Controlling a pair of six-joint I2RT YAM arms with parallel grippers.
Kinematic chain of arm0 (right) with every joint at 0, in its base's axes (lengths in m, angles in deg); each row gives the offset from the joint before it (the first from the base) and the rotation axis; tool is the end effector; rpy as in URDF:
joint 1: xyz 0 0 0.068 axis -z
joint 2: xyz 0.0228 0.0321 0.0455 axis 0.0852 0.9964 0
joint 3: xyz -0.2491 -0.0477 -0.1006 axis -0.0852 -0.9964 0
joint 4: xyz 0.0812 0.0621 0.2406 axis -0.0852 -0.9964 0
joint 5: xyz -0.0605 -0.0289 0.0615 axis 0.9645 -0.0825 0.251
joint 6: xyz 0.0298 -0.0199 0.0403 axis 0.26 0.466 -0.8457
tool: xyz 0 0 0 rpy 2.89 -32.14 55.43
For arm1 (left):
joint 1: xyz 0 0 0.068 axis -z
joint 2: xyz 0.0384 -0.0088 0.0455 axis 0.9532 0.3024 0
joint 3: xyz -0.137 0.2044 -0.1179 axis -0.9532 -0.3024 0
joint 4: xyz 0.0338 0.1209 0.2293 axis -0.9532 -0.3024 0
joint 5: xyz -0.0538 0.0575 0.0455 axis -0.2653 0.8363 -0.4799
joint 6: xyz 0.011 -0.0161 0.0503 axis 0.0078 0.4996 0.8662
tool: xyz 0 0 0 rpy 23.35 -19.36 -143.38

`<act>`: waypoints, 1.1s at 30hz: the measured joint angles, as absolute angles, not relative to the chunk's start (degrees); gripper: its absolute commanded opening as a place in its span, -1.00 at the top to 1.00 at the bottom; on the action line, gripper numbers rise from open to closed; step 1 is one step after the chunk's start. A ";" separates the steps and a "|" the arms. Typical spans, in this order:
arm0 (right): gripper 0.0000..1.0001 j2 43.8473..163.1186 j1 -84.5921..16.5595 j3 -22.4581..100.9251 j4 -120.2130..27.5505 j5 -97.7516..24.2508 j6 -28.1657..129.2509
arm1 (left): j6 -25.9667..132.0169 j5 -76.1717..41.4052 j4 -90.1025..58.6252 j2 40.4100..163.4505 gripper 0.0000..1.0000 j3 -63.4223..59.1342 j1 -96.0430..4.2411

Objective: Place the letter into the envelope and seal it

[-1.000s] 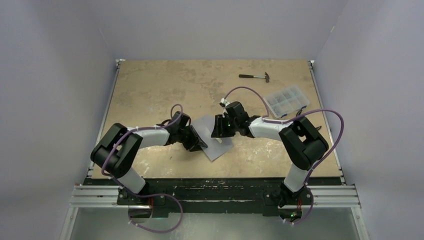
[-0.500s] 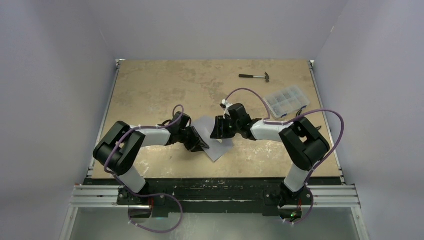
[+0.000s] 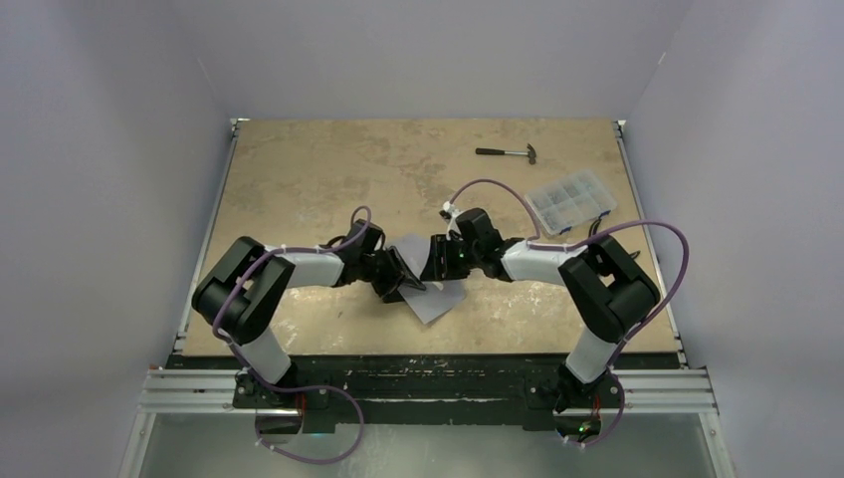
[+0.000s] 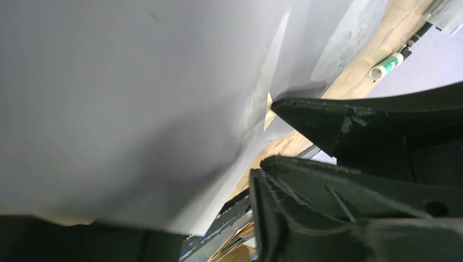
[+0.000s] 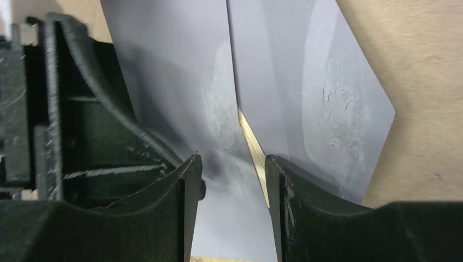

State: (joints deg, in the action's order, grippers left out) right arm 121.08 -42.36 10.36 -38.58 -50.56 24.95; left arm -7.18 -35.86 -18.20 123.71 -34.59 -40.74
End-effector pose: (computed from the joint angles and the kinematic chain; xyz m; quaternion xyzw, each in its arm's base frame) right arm 0.2573 0.2137 0.1432 -0.1116 0.9029 0.3572 0.2114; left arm 0.2399 -0.1668 0.1117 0.2605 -0.9000 0.3493 0.0073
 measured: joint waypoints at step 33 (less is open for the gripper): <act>-0.14 101.80 -14.52 16.57 -72.57 -13.01 15.58 | 11.81 1.03 -42.57 100.52 -0.59 -29.50 -40.89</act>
State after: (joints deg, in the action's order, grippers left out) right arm 101.80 -14.52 16.57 -72.57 -13.01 15.58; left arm 11.81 1.03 -42.57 100.52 -29.50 -40.89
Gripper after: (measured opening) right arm 0.572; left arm 0.799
